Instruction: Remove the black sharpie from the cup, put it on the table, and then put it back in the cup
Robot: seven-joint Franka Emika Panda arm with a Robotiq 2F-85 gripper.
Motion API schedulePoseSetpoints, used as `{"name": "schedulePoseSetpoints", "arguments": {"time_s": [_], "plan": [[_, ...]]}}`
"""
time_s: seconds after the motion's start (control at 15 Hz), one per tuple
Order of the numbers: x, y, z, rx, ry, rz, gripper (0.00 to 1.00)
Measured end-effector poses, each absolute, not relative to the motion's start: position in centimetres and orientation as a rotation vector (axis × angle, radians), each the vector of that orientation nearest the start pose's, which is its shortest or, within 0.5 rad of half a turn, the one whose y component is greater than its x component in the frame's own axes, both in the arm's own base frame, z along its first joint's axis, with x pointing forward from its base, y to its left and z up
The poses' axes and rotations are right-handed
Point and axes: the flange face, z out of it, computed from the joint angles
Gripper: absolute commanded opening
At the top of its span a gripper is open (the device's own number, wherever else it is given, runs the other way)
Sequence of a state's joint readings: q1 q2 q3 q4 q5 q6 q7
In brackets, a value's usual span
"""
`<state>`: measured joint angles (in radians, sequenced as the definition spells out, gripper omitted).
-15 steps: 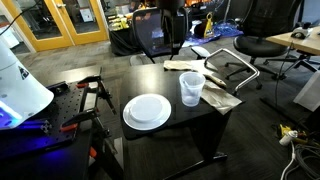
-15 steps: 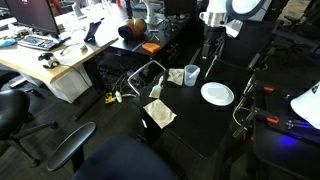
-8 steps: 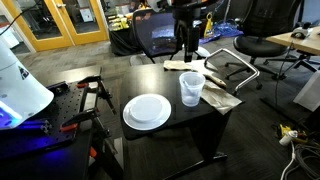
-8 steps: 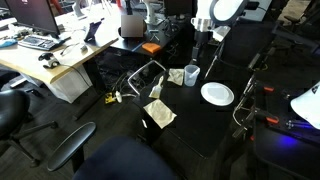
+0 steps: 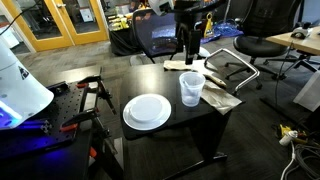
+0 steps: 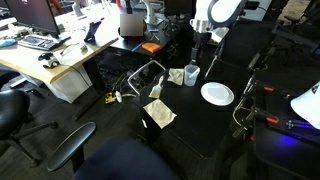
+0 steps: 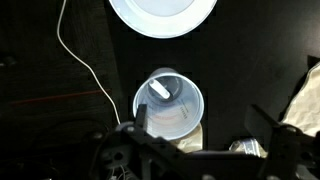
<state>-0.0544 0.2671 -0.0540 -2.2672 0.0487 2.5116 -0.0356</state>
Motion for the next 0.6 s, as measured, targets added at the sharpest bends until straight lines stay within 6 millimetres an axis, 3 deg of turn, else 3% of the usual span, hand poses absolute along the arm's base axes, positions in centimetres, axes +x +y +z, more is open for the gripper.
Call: {"name": "schedulePoseSetpoints", "arguments": {"time_s": [0.13,0.4,0.6], "plan": [[53.2,-6.0,23.5,-3.121,0.176,0.044,0.95],[53.6,-6.3,22.6,-3.122,0.182,0.062,0.61],[54.3,-6.6,22.1,-3.124,0.186,0.068,0.49]]}}
